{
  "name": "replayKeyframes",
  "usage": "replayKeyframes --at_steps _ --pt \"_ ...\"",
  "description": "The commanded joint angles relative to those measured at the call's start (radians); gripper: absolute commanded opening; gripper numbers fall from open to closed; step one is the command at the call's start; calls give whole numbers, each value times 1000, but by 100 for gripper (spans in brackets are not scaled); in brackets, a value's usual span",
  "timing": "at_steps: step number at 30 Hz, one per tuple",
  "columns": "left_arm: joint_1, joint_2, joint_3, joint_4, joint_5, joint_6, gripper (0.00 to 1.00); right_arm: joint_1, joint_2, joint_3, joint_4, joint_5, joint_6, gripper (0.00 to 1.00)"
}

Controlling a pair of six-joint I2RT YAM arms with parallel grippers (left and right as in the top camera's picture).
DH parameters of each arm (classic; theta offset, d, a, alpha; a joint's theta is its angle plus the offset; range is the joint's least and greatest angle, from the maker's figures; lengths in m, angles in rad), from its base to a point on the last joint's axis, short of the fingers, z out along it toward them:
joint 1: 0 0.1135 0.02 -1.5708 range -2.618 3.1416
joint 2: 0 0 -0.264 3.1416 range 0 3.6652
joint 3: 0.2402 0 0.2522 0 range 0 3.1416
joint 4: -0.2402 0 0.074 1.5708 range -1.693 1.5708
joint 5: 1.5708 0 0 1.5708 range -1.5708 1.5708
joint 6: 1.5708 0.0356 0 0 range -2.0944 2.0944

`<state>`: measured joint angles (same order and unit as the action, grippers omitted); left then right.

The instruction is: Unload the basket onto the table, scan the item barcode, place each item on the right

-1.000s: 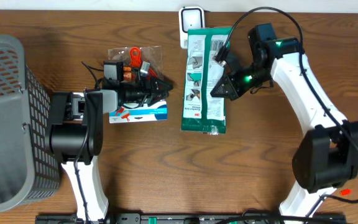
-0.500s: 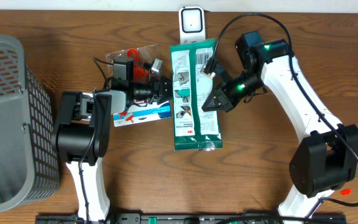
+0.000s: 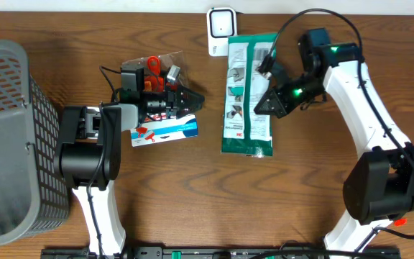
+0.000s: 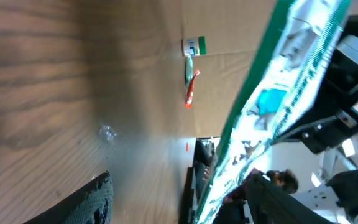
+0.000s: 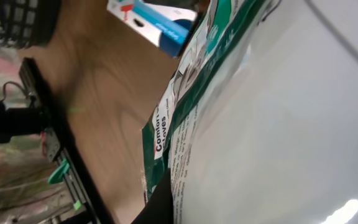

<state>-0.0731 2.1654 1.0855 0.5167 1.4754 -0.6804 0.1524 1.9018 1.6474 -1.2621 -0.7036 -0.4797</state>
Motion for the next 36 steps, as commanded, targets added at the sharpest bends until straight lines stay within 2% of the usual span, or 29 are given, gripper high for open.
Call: replayKeyframes --at_steps 1,7,9,16,22,26,28,29,31,33,36 --pt "-5 11 -1 87 32 -79 69 6 -24 5 3 -19 16 1" --pt "-18 11 -1 468 19 -301 69 18 -24 5 17 -57 15 1" --pt "-23 11 -1 553 0 -359 69 18 -24 5 21 -69 16 1" --pt "-72 11 -1 600 -61 -396 69 23 -24 5 24 -188 24 1" --pt "-105 11 -1 616 -136 -428 69 42 -24 5 40 -204 84 1" --pt "-103 11 -1 782 -157 -551 68 54 -24 5 42 -204 84 1" --pt "-102 11 -1 910 -163 -632 51 60 -24 5 44 -204 87 1" --pt "-101 11 -1 968 -166 -664 34 62 -24 5 46 -204 92 1" --pt "-100 11 -1 1044 -177 -718 15 64 -24 5 48 -204 97 1" --pt "-100 11 -1 1060 -183 -750 8 64 -24 5 48 -204 100 1" --pt "-102 11 -2 1060 -178 -774 8 64 -24 5 50 -206 109 1"
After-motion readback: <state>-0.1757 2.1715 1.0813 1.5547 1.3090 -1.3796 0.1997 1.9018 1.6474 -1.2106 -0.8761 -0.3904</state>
